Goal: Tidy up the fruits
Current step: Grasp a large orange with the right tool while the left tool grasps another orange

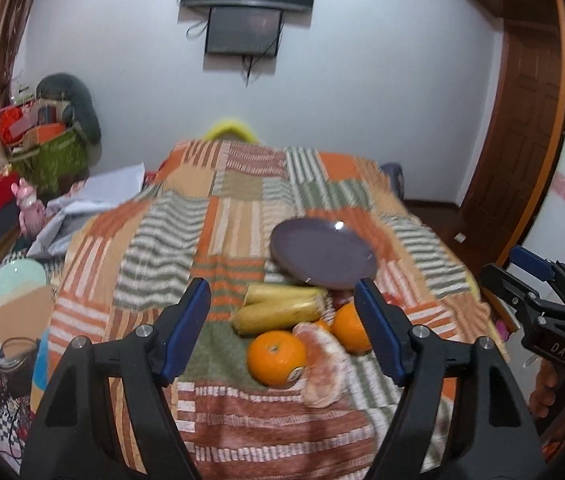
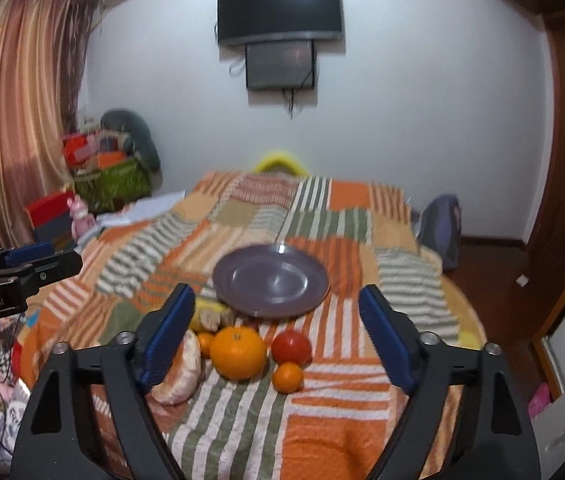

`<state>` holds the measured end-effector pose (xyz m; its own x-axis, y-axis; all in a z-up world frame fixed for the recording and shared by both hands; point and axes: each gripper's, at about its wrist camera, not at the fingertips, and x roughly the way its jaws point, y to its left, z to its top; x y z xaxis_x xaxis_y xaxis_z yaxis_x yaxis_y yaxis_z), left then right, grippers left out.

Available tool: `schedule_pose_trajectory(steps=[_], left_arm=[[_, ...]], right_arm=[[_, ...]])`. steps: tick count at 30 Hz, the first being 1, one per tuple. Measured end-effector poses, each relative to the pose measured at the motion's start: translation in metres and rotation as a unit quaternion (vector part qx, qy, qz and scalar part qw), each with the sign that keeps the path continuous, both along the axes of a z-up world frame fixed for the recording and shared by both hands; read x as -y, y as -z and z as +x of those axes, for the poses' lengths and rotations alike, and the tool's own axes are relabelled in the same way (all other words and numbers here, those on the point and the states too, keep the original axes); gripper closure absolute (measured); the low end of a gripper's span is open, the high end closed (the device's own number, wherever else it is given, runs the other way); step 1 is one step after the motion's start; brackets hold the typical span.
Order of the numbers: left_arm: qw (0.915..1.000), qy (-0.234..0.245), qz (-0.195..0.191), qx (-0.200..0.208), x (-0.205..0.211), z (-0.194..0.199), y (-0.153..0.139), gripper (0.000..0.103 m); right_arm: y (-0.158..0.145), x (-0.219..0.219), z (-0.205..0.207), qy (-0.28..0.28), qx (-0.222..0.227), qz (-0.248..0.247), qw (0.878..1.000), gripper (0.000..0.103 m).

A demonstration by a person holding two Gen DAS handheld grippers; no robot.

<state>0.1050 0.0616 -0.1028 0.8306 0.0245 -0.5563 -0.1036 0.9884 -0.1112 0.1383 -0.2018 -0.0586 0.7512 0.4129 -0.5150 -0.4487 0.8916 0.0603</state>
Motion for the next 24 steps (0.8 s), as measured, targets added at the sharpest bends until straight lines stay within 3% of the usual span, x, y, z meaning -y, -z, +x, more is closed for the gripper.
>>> schedule_pose_trajectory(steps=[2,10,24], left_arm=[[0.9998,-0.007,0.006,-0.017,-0.005,0.007,0.013,0.028],[0.9955,0.002,-0.006,-0.095,-0.018,0.033,0.057,0.028],[0.9854,0.038,-0.031,-0.163,-0.011,0.064,0.106,0.028]], right_arm=[[0.011,-0.002,0.008,-0.01,-0.025,0.0,1.0,0.03],[0.05,-0.021,0.032,-0.039,-0.08,-0.032,0.996,0.031],[0.095,-0.047,0.062,-0.077,-0.156,-0.054,0.983,0.031]])
